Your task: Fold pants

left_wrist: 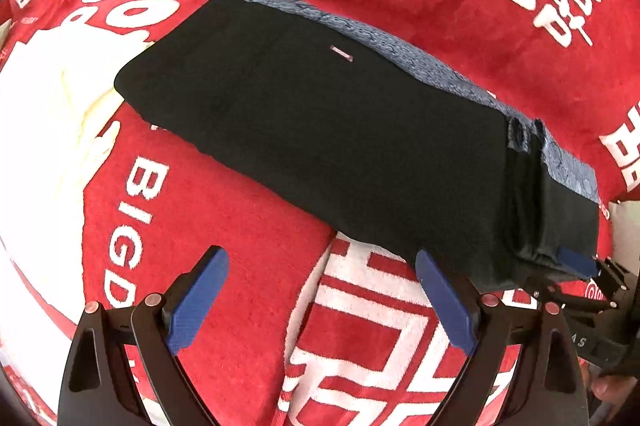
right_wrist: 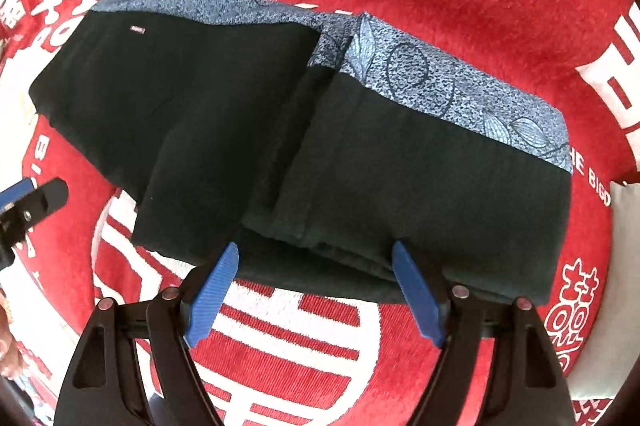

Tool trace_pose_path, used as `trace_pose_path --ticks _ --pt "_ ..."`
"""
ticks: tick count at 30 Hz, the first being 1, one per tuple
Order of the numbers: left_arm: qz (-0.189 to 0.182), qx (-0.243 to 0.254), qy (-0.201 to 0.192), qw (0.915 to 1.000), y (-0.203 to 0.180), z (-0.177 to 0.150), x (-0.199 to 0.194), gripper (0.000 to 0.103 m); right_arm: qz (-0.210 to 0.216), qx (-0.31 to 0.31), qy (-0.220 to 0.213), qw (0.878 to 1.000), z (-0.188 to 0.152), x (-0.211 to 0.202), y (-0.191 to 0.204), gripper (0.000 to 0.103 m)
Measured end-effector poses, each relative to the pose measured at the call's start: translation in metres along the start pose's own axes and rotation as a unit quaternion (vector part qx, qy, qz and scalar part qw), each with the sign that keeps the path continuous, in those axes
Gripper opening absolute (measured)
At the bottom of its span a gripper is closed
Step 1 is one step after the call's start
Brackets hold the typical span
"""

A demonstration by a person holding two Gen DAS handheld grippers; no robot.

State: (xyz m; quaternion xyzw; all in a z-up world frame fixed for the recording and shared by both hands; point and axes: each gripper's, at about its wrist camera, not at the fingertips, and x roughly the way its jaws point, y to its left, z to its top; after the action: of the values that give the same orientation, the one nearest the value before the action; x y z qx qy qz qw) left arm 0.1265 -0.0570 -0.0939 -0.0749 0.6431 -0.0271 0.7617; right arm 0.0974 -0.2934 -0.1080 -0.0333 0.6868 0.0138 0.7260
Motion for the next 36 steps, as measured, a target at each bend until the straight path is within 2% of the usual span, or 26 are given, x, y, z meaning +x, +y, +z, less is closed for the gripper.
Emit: trace_pose_path --ticks 5,8,9,11,13,17,20,22,28,36 --pt "-0.003 -0.020 -0.010 0.9997 0.017 0.005 -0.002 0.095 -0.021 -0.021 0.005 1.000 -0.003 0.000 0.014 0.084" --pt "-0.003 -0.044 -0.025 0.9987 0.035 0.009 -0.006 0.095 0.009 -0.017 0.001 1.000 -0.010 -0.008 0.021 0.085" --pt "-0.006 -0.051 -0.029 0.9983 0.042 0.010 -0.007 0.095 0.009 -0.016 -0.010 1.000 -0.012 -0.012 0.023 0.085" --pt "-0.020 -0.070 -0.041 0.9965 0.058 0.015 -0.011 0.095 -0.022 -0.025 -0.056 0.998 -0.012 -0.029 0.029 0.085" --pt "-0.034 -0.096 -0.058 0.9932 0.077 0.021 -0.013 0.095 -0.027 -0.024 -0.074 0.997 -0.009 -0.033 0.030 0.085" --pt "-0.091 -0.153 -0.087 0.9802 0.114 0.031 -0.010 0.095 -0.008 -0.011 -0.053 0.998 0.001 -0.015 0.028 0.085" --pt "-0.151 -0.196 -0.093 0.9643 0.135 0.036 0.004 0.095 0.001 0.000 -0.038 0.999 0.002 0.000 0.023 0.085" --pt "-0.184 -0.216 -0.090 0.9546 0.143 0.038 0.016 0.095 -0.002 -0.001 -0.044 0.999 -0.003 0.001 0.023 0.085" --pt "-0.261 -0.240 -0.088 0.9307 0.149 0.042 0.040 0.095 -0.009 -0.006 -0.048 0.999 -0.002 0.012 0.028 0.085" --pt "-0.294 -0.237 -0.108 0.9198 0.139 0.062 0.051 0.095 -0.008 -0.009 -0.049 0.999 -0.002 0.011 0.025 0.086"
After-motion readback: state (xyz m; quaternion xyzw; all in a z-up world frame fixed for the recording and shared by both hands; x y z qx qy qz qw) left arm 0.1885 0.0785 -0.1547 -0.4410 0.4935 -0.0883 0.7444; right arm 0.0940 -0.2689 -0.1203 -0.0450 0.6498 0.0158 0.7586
